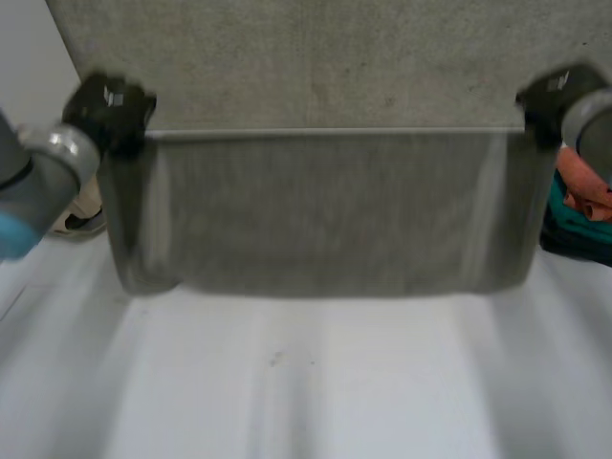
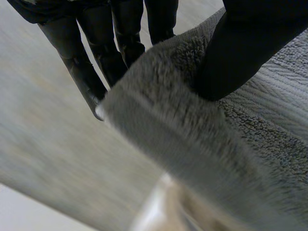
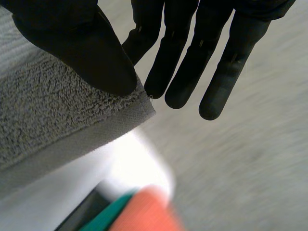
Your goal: Fold the laundry.
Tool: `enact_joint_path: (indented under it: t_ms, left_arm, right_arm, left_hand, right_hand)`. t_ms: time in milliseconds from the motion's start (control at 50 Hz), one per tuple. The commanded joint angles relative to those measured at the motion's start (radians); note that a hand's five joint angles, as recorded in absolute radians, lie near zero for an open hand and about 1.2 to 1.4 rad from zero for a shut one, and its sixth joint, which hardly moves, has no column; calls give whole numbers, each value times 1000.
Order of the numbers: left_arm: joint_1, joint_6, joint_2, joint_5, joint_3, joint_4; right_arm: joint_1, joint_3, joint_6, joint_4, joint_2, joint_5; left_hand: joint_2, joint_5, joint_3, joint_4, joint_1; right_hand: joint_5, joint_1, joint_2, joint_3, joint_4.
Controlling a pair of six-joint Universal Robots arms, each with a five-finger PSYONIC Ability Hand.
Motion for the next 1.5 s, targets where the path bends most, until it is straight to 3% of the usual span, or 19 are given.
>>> enact_joint_path:
  t_ms: [20, 80, 160, 240, 480, 580, 640, 740, 860, 920, 980, 1040, 1140, 1260, 1360, 1500]
  left_arm:
    - [-41, -126, -56, -39, 266, 334]
    - [-27, -238, -51, -120, 261, 466]
    - [-12, -272, -51, -179, 241, 416]
    - [-2, -268, -53, -168, 145, 336]
    - [-27, -251, 9, -50, -311, 298]
    - [-24, -139, 137, -51, -565, 203]
    - [-15, -66, 226, -55, -682, 134]
    - [16, 120, 470, -58, -912, -120]
    - [53, 251, 657, -44, -1024, -383]
    - [53, 267, 672, -42, -1014, -405]
    - [50, 264, 601, -44, -954, -340]
    - [45, 246, 485, -50, -854, -247]
    - [27, 113, 288, -50, -654, -120]
    - [4, 21, 126, -59, -456, -43]
    - [-21, 22, -31, -62, -278, -21]
    - [-76, 21, -180, -84, -94, -29]
  right_arm:
    - [21, -224, 184, -339, 43, 40]
    - [19, -164, 214, -478, 5, 62]
    - [21, -42, 212, -549, -60, 59]
    - [18, 63, 208, -539, -89, 43]
    - [10, 435, 125, -355, -91, -47]
    - [8, 647, 5, -295, -123, -64]
    - [1, 780, -103, -196, -217, -58]
    - [-80, 988, -278, -33, -400, -56]
    - [-166, 1144, -476, 63, -583, -76]
    - [-176, 1148, -503, 57, -589, -86]
    - [-171, 1080, -419, 8, -572, -90]
    - [-167, 1016, -334, -60, -482, -90]
    - [-64, 837, -187, -218, -286, -83]
    - [-2, 675, -167, -310, -118, -38]
    - [10, 534, -168, -370, 13, 45]
    - [40, 393, -170, -387, 130, 62]
  left_hand:
    - [199, 246, 203, 196, 231]
    - [199, 246, 203, 196, 231]
    - [199, 246, 203, 196, 231]
    - [199, 246, 203, 196, 231]
    - [199, 246, 203, 196, 231]
    - [199, 246, 203, 196, 231]
    - [199, 246, 203, 196, 231]
    - [199, 246, 203, 196, 231]
    - [199, 246, 203, 196, 231]
    - [199, 246, 203, 196, 231]
    - [199, 246, 203, 196, 231]
    - [199, 246, 203, 196, 231]
    - [199, 246, 203, 196, 231]
    - [199, 246, 203, 196, 231]
    - [199, 246, 203, 196, 231]
    - [199, 246, 203, 196, 231]
  right_hand:
    - [200, 258, 225, 208, 198]
    - [200, 258, 225, 208, 198]
    - [200, 258, 225, 208, 198]
    - [200, 258, 225, 208, 198]
    - [200, 258, 225, 208, 198]
    - [200, 258, 225, 208, 198]
    - [200, 258, 225, 208, 198]
    - [200, 258, 225, 208, 198]
    - [200, 258, 225, 208, 198]
    - [200, 258, 225, 208, 198]
    - [200, 258, 225, 208, 198]
    - [200, 258, 225, 208, 198]
    - [200, 258, 225, 208, 198]
    - [200, 258, 225, 208, 198]
    - [200, 258, 225, 208, 198]
    - [200, 258, 225, 208, 198]
